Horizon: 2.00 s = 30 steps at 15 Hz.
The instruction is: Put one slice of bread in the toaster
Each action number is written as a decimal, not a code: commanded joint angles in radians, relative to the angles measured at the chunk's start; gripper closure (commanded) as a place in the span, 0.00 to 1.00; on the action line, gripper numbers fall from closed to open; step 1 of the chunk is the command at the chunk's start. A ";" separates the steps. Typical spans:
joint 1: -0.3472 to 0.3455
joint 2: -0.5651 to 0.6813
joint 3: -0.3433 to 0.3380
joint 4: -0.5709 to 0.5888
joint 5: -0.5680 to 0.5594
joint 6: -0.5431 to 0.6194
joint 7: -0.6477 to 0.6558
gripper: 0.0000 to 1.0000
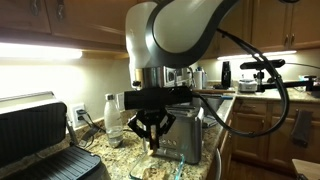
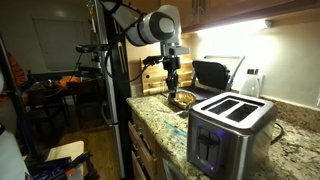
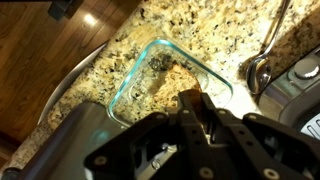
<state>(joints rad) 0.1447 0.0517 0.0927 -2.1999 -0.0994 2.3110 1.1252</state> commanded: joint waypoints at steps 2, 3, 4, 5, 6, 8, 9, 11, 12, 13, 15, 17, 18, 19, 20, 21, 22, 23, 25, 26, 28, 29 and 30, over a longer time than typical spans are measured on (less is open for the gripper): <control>-0.007 -0.130 0.014 -0.061 0.039 -0.064 -0.139 0.97; -0.008 -0.148 0.016 -0.064 0.042 -0.079 -0.165 0.97; -0.010 -0.165 0.016 -0.067 0.047 -0.089 -0.197 0.97; -0.012 -0.180 0.015 -0.071 0.055 -0.098 -0.232 0.97; -0.014 -0.198 0.015 -0.077 0.061 -0.105 -0.265 0.97; -0.020 -0.238 0.013 -0.091 0.073 -0.127 -0.329 0.97; -0.023 -0.258 0.013 -0.096 0.075 -0.141 -0.351 0.97; -0.031 -0.300 0.012 -0.107 0.074 -0.176 -0.397 0.97; -0.035 -0.320 0.010 -0.113 0.075 -0.192 -0.426 0.97; -0.043 -0.341 0.008 -0.115 0.070 -0.217 -0.449 0.97; -0.060 -0.381 0.004 -0.119 0.062 -0.265 -0.493 0.97; -0.082 -0.419 -0.009 -0.116 0.057 -0.325 -0.562 0.97; -0.095 -0.432 -0.014 -0.110 0.050 -0.357 -0.596 0.97; -0.108 -0.443 -0.021 -0.101 0.047 -0.387 -0.634 0.97; -0.122 -0.452 -0.030 -0.092 0.043 -0.415 -0.679 0.97; -0.133 -0.458 -0.039 -0.084 0.040 -0.434 -0.722 0.97; -0.145 -0.459 -0.051 -0.073 0.037 -0.451 -0.764 0.97; -0.156 -0.457 -0.061 -0.061 0.029 -0.466 -0.799 0.97; -0.173 -0.440 -0.079 -0.032 0.021 -0.481 -0.861 0.97; -0.179 -0.423 -0.088 -0.014 0.019 -0.485 -0.891 0.97; -0.187 -0.393 -0.103 0.018 0.021 -0.486 -0.942 0.97; -0.190 -0.378 -0.109 0.034 0.023 -0.485 -0.961 0.97; -0.191 -0.356 -0.115 0.054 0.023 -0.486 -0.978 0.97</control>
<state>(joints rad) -0.0339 -0.3594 -0.0105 -2.2113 -0.0679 1.8620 0.2060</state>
